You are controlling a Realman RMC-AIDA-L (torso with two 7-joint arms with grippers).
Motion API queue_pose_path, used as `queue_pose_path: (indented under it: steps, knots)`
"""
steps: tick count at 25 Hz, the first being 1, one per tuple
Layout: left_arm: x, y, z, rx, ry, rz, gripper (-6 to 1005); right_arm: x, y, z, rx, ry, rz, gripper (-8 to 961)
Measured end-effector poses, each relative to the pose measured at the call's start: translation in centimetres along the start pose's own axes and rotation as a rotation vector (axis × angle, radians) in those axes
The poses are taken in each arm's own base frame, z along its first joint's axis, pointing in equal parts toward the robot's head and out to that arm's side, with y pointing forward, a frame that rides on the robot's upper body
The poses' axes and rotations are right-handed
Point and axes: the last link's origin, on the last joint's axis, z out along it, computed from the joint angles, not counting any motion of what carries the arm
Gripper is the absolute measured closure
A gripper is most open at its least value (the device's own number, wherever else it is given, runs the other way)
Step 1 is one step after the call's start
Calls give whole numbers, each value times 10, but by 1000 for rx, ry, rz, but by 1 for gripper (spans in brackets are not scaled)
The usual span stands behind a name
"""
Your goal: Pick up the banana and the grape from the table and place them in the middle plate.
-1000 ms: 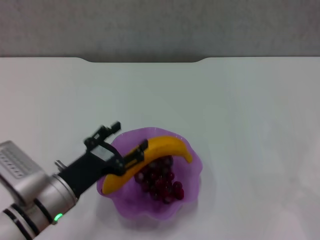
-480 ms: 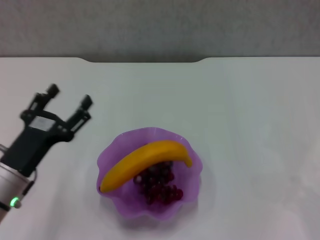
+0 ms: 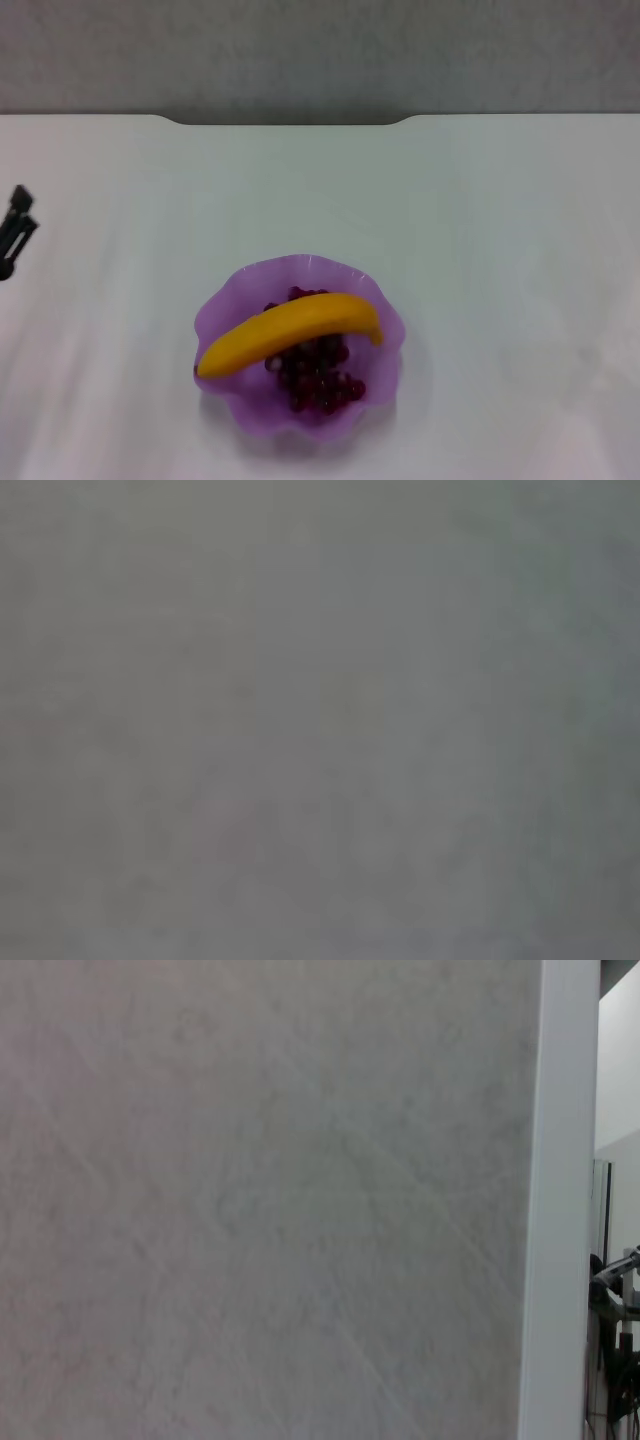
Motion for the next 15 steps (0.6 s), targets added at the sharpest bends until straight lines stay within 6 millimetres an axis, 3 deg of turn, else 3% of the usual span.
queue_pose_path:
  steps: [10,15]
  knots:
    - [-14,-33,-13,194,-93,31,164,5,1,4,10,35,-3,953]
    - [-17,-35,-11,211,-115,33,178,6,1,6,24,43,-45,953]
